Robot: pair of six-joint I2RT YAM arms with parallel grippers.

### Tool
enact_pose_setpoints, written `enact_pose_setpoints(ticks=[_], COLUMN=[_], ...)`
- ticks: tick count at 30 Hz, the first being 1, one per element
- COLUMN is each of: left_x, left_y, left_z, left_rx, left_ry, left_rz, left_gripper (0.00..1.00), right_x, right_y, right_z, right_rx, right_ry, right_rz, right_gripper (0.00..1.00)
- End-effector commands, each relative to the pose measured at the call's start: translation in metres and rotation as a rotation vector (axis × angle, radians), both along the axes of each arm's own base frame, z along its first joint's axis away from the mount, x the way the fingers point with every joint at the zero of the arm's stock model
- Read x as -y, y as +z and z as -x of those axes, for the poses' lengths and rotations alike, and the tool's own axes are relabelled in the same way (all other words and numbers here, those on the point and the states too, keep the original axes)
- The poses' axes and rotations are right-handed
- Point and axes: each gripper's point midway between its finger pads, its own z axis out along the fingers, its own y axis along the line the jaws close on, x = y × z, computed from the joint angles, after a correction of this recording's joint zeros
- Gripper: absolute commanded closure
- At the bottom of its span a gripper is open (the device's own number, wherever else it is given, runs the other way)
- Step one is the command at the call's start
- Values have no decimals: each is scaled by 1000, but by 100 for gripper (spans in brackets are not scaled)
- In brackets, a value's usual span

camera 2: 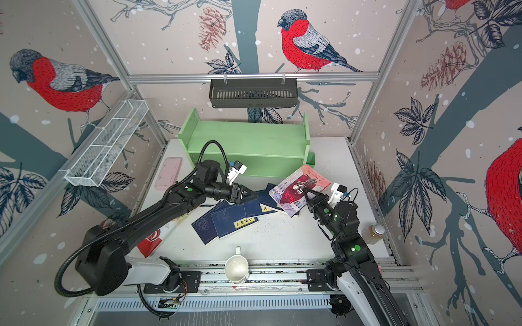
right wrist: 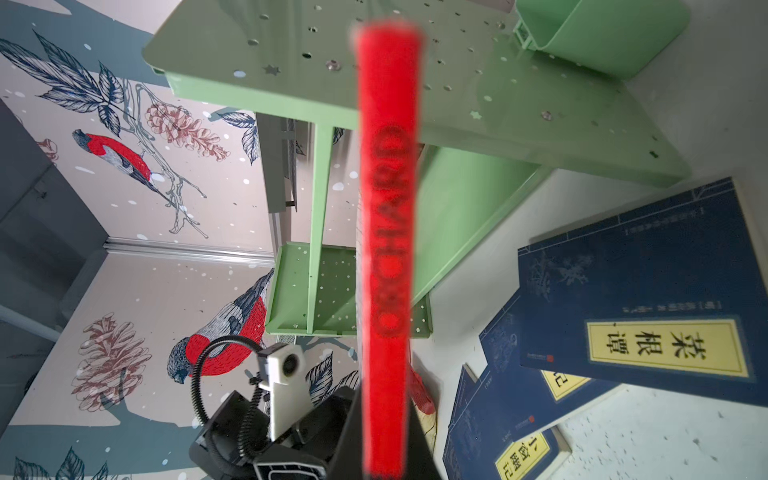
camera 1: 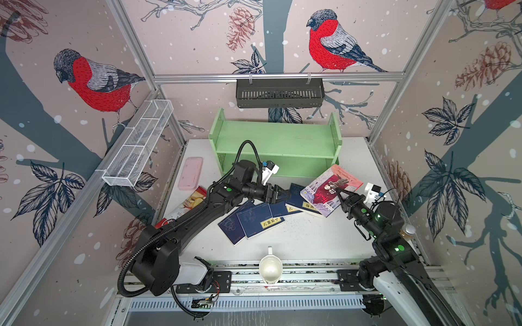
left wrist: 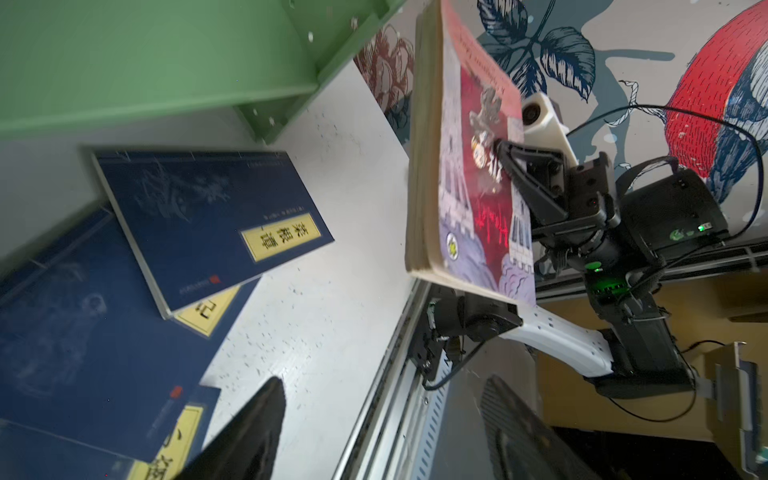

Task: Stacking books/files
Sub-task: Pick up the book from the bottom-right of the table.

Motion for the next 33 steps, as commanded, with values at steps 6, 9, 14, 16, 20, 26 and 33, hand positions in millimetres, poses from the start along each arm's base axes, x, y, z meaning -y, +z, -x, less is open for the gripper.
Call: enact_pose_setpoints(ticks=[6,9,14,16,20,26,33], left_x=[26,34,36,37,42,49,53], left_y=[45,46,48,53,56,38,45], left_z=[14,21,32,31,21,10,6], left_rx=[70,40,-81,-88,-84,-148,-164], left_ry=[-92,-109,-114,-108,-79,-39,-41], left_rz=[175,195,265,290,291,259,282], left_gripper=[18,15,11,8,8,14,32], right_x=[-15,-20,-26,-28,-34,-41,-41], right_y=[23,26,26,28,29,30,25], right_z=[-8,-10,-13,-15,-18,-19,-19], right_rx=[29,28,21,23,29,35,33], right_ry=[6,12,13,13,17,23,-3], right_rz=[-53,-67,-73,-80,-99,-111,-131], right_gripper=[99,99,98,99,99,99,99])
